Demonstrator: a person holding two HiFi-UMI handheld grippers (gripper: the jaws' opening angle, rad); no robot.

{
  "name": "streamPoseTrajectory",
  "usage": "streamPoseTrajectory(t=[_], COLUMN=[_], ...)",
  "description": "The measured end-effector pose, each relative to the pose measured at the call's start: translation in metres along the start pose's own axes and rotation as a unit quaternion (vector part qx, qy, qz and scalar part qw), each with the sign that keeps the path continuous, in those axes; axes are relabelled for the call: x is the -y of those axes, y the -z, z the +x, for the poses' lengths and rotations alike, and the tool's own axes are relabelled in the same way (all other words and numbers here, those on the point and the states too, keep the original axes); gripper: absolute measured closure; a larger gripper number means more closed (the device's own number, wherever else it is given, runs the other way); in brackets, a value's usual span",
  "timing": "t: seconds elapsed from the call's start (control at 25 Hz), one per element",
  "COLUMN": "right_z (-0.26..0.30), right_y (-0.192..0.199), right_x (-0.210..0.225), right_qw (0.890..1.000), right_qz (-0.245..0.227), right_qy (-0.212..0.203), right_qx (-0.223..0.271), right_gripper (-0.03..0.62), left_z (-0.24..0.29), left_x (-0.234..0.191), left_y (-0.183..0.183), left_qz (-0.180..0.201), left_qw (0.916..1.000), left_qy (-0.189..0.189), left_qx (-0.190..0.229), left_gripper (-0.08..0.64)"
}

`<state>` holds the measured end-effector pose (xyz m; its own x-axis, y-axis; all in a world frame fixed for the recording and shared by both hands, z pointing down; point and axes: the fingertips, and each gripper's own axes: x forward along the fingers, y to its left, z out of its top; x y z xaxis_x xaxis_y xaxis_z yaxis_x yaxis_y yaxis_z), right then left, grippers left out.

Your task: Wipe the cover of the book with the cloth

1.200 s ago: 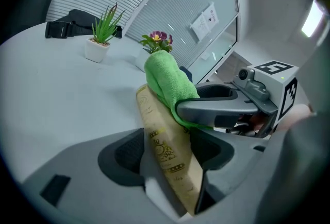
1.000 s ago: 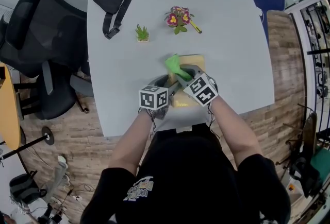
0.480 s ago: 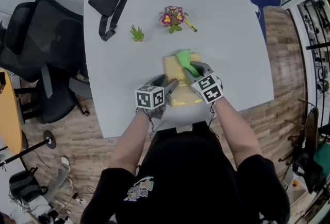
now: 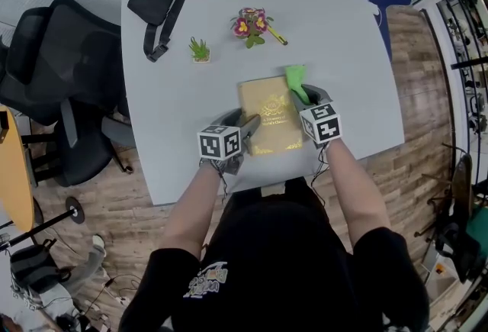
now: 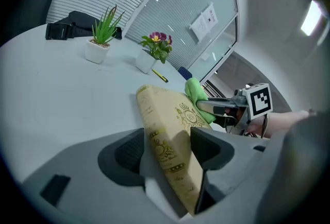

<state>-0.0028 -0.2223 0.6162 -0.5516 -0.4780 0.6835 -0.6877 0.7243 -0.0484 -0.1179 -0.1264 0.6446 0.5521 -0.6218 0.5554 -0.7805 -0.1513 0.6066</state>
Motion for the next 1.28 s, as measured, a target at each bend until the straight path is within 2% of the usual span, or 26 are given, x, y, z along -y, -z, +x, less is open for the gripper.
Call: streamPoseTrajectory(t=[0.16, 0.32, 0.84, 1.28], right_z=[-0.007, -0.017, -0.024, -0.022], right_y=[0.007, 0.004, -0.002, 0.017], right_x=[0.017, 0.011, -0.080, -0.132], right_qw=[0.999, 0.999, 0.999, 0.997], right_qz=[0.006, 0.005, -0.018, 0.009], right_qy=[0.031, 0.033, -0.043, -0.076], right_qx=[-0.015, -0.001, 0.020, 0.002], right_gripper=[0.495, 0.495, 0.495, 0.495], left_z=[0.000, 0.001, 0.000, 0.001], left_x=[0.000, -0.001, -0.001, -0.002], left_y=[0.000, -0.001, 0.000, 0.001], left_qz=[0.002, 0.003, 0.001, -0.009], left_qw=[1.0000, 1.0000, 1.0000, 0.9999], left_qy=[-0.001, -0.001, -0.001, 0.006], left_qx=[0.001, 0.001, 0.001, -0.010], left_gripper=[0.281, 0.281, 0.281, 0.281])
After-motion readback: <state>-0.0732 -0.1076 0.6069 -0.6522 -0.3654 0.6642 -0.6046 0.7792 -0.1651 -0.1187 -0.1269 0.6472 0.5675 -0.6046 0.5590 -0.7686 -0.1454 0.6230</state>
